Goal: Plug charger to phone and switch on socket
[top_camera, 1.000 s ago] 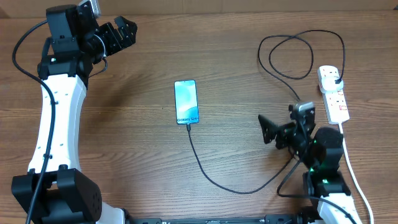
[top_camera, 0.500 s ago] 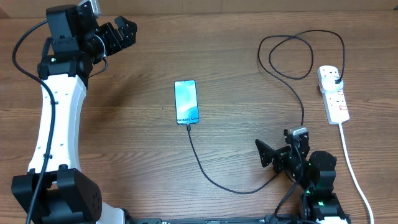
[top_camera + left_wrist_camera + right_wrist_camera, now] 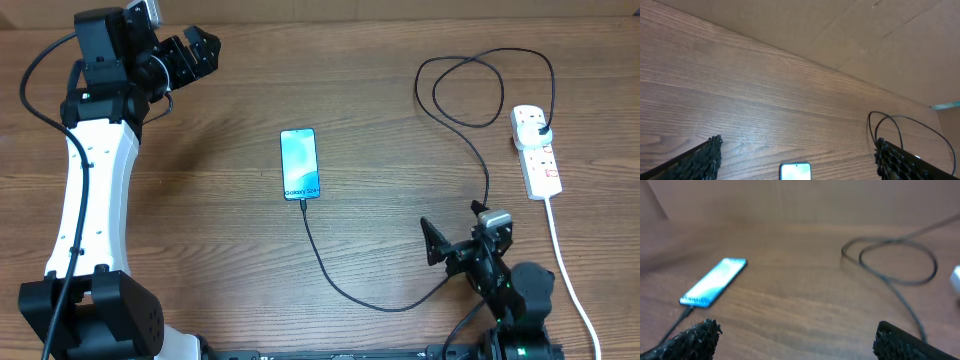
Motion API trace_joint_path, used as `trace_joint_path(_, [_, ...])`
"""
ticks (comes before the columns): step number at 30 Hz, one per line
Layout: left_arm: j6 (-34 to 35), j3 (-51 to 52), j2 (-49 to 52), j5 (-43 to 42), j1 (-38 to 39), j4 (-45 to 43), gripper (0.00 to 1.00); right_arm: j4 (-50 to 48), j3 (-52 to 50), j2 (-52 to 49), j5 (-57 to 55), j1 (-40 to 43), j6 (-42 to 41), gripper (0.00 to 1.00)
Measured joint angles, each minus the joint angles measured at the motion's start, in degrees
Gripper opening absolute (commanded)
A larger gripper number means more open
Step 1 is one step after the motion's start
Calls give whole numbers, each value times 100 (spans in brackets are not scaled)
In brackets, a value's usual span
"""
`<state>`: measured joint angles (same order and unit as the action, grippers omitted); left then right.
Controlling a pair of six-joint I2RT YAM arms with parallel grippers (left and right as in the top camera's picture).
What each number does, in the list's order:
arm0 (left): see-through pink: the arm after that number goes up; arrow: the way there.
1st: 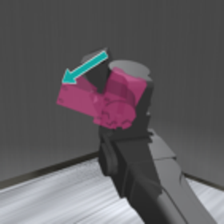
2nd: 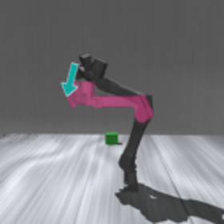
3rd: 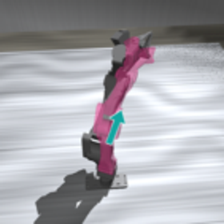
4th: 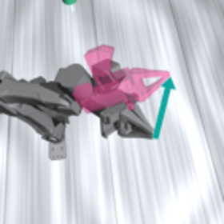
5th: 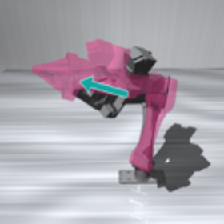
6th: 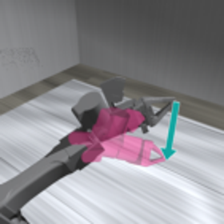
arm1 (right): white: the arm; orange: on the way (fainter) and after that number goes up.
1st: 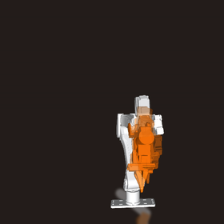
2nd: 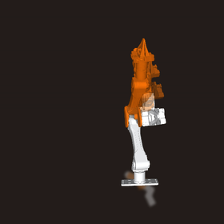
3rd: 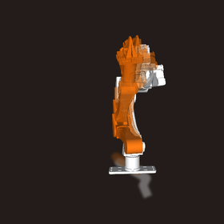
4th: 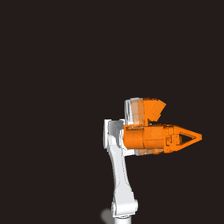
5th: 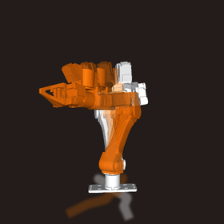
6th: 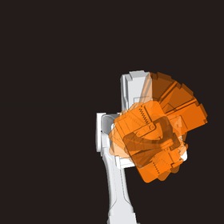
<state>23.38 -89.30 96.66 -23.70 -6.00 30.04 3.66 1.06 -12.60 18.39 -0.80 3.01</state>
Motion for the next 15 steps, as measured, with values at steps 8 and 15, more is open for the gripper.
trace_joint_path(8, [0,0,-2,0,0,0,100,-55,0,1198,-42,0,0,100])
trace_joint_path(15, [0,0,-2,0,0,-2,100,-35,0,1198,-42,0,0,100])
